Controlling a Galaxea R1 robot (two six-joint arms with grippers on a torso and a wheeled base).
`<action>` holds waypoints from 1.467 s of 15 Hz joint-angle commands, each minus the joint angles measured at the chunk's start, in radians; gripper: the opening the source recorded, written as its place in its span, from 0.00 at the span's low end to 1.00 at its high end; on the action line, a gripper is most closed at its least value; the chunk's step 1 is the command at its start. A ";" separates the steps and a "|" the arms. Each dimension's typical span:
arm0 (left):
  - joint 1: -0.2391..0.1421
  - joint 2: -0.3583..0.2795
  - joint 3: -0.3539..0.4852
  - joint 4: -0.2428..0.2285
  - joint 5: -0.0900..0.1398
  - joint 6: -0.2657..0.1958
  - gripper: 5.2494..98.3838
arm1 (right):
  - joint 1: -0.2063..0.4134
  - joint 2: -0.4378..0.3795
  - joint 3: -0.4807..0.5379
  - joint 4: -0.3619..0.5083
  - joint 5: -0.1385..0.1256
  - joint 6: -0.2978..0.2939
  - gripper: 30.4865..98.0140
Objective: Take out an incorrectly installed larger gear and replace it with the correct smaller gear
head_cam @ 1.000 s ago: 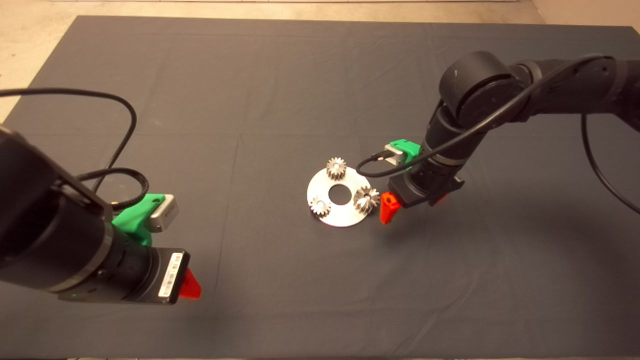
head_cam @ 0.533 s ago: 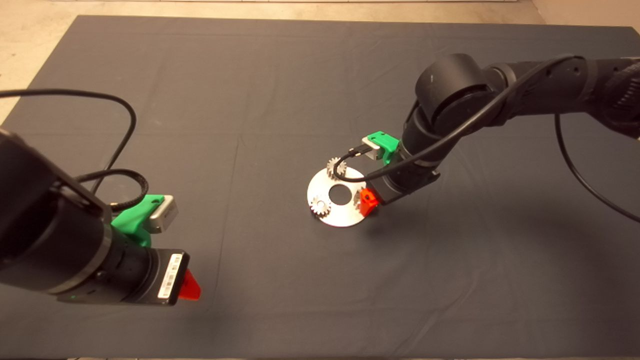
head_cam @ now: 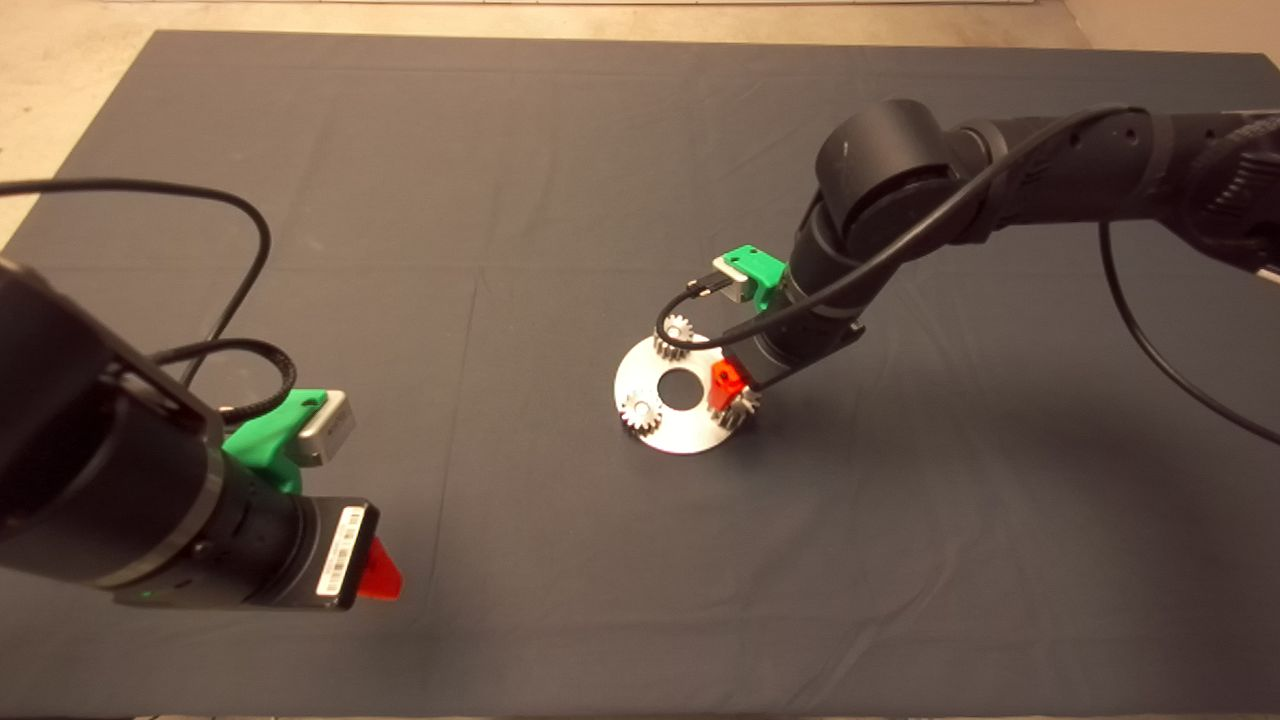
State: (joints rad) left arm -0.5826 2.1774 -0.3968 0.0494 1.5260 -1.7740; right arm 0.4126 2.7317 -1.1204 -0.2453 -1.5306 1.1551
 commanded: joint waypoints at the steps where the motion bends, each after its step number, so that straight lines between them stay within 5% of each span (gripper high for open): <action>1: -0.016 -0.004 0.020 -0.019 0.132 -0.015 0.68 | -0.035 0.030 -0.041 -0.092 -0.127 -0.014 1.00; 22: -0.016 -0.006 0.020 -0.016 0.132 -0.016 0.68 | -0.109 0.036 -0.094 -0.178 -0.127 -0.057 1.00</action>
State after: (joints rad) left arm -0.5826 2.1772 -0.3915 0.0494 1.5264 -1.7843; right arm 0.2885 2.7628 -1.2104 -0.3708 -1.5308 1.1040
